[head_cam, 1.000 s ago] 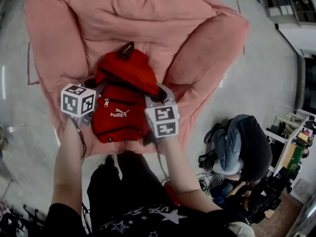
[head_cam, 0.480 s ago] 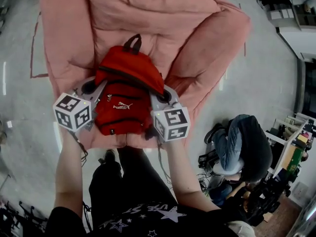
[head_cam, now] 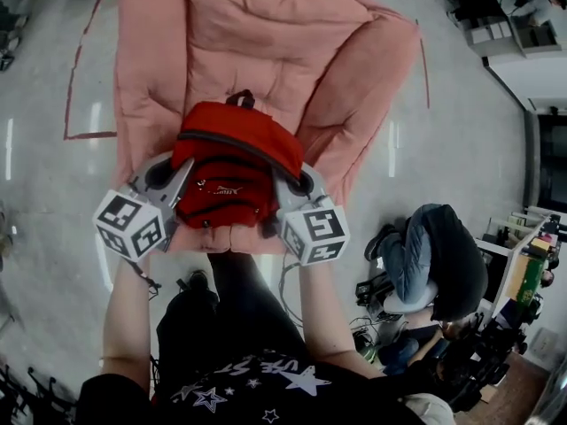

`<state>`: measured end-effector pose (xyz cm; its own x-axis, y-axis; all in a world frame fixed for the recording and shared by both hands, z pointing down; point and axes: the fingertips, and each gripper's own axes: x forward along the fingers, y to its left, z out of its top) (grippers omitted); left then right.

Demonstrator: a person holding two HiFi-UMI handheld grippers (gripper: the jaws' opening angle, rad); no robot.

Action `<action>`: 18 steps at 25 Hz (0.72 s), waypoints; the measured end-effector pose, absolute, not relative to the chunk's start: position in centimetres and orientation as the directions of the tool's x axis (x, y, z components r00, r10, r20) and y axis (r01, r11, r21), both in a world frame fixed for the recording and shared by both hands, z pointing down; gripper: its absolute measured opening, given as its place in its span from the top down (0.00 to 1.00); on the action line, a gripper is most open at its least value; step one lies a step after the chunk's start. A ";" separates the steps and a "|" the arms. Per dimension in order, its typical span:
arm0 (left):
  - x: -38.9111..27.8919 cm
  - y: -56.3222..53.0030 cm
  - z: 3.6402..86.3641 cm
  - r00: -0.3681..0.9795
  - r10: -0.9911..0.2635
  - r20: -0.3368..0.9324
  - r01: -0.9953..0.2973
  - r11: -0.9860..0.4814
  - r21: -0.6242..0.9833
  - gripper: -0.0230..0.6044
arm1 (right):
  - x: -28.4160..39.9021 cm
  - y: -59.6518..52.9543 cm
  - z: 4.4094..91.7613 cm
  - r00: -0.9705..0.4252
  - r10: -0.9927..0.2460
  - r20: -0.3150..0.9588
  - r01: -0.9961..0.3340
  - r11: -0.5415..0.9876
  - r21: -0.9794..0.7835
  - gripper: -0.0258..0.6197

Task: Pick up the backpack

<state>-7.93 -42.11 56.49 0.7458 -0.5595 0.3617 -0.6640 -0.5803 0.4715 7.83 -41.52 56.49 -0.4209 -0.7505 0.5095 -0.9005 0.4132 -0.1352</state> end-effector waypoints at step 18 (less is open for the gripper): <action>-9.2 -28.2 42.0 0.825 -0.550 0.129 -0.513 -0.633 0.580 0.91 | 6.5 -28.5 40.9 -0.424 -0.827 0.369 -0.903 0.419 -0.098 0.95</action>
